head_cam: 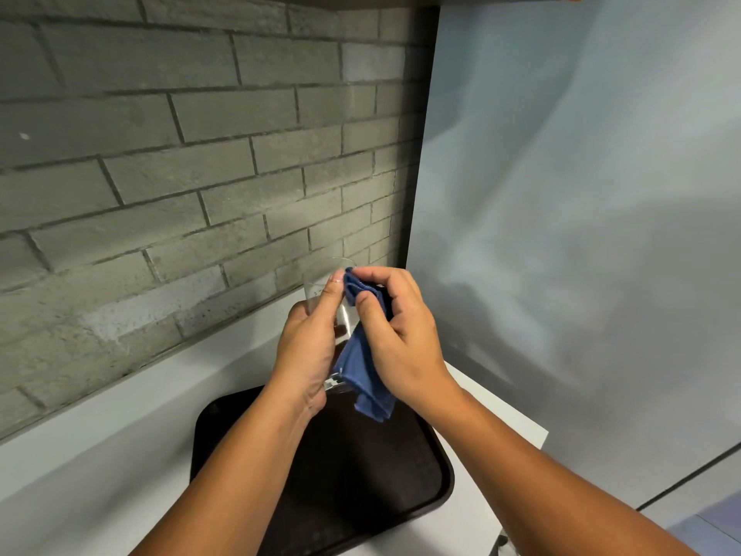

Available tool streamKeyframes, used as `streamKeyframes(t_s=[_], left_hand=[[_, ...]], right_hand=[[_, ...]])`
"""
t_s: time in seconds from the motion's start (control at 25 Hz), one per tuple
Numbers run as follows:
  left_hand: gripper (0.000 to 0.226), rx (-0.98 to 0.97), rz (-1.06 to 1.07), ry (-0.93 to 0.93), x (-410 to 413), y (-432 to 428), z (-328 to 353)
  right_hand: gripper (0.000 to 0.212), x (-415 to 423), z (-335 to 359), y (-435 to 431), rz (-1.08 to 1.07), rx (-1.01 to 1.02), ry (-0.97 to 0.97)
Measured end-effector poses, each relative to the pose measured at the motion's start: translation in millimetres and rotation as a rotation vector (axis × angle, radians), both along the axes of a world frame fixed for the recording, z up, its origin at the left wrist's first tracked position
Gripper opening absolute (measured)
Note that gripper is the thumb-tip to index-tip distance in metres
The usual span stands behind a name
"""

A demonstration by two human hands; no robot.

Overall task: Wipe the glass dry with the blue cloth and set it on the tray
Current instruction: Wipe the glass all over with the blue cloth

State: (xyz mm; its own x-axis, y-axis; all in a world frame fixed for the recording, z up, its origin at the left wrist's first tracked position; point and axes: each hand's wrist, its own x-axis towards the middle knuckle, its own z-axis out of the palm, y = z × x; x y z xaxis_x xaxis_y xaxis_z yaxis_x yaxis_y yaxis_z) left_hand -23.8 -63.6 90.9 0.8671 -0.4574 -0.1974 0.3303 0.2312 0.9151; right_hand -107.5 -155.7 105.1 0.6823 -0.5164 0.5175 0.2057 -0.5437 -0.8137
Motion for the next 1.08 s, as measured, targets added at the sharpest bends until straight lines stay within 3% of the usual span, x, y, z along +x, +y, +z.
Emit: streamKeyframes(t_s=[0.08,0.28,0.48,0.68,0.92,1.08], left_hand=[[0.094,-0.036,-0.009,0.010,-3,0,0],[0.102,0.019,-0.008,-0.025,-1,4,3],[0.063,-0.094,0.013,0.037,1,0,3],[0.041,-0.076,-0.033,0.003,5,-1,-3],[0.072,-0.029,0.034,-0.034,7,-3,0],[0.062,-0.022,0.051,-0.042,7,-4,1]], right_hand=[[0.025,3,2,-4,-0.021,0.163,0.090],[0.027,-3,2,3,0.006,0.113,-0.015],[0.026,-2,2,-2,0.144,0.518,-0.010],[0.032,-2,-5,3,0.197,0.642,0.015],[0.036,-10,-6,2,0.224,0.440,0.042],[0.045,-13,-3,4,0.221,0.425,0.043]])
